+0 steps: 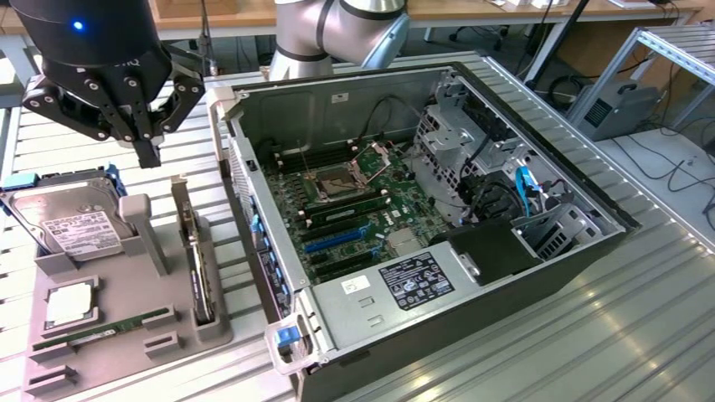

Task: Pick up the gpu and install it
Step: 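Reach for the gpu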

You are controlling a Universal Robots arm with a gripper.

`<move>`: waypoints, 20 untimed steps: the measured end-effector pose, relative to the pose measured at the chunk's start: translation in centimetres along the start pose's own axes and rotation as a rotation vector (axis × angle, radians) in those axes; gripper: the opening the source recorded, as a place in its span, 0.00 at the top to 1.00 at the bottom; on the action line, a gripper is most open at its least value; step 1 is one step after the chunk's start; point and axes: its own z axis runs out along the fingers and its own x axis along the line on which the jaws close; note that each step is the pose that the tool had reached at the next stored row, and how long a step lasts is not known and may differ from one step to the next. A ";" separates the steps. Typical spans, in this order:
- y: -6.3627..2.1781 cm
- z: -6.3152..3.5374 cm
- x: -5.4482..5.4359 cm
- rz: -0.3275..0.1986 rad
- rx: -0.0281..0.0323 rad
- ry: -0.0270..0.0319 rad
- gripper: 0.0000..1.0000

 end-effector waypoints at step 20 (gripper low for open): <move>-0.58 -0.03 0.0 0.000 0.0001 0.0001 0.89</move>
